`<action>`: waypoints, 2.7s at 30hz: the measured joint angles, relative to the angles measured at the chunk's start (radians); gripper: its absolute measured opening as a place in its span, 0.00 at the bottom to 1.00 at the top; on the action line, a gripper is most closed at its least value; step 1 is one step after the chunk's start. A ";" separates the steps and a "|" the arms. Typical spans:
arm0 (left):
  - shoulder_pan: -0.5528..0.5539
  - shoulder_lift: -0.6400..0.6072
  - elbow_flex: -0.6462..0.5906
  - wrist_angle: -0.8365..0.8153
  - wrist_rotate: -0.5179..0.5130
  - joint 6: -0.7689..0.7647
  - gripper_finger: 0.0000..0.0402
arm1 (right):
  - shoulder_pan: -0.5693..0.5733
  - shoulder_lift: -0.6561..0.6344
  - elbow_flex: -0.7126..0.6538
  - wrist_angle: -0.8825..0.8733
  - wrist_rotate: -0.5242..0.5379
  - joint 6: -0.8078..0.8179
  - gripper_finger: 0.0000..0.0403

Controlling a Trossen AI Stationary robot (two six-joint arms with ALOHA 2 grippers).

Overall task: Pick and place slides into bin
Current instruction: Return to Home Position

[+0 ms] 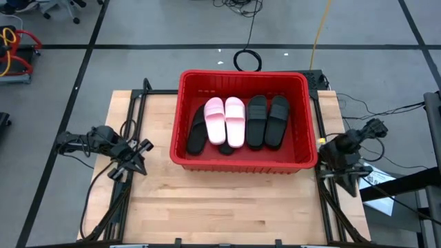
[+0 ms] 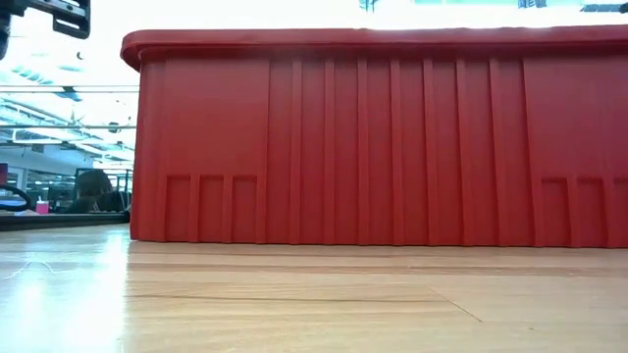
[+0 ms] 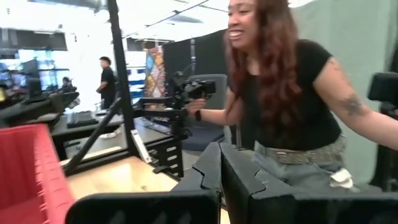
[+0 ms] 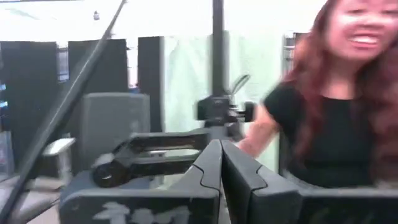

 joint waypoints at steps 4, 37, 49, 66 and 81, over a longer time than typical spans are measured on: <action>-0.025 0.000 0.000 -0.015 0.025 0.040 0.01 | 0.066 0.007 -0.002 -0.033 -0.002 -0.018 0.00; -0.200 0.008 -0.166 0.047 0.016 0.154 0.02 | 0.149 0.007 -0.005 -0.144 -0.001 -0.075 0.00; -0.207 0.008 -0.166 0.044 0.018 0.128 0.02 | 0.149 0.008 -0.006 -0.175 -0.002 -0.067 0.00; -0.207 0.009 -0.166 0.044 0.018 -0.040 0.06 | 0.149 0.008 -0.006 -0.178 -0.002 -0.065 0.00; -0.207 0.009 -0.166 0.044 0.018 -0.050 0.03 | 0.149 0.008 -0.006 -0.179 -0.002 -0.065 0.00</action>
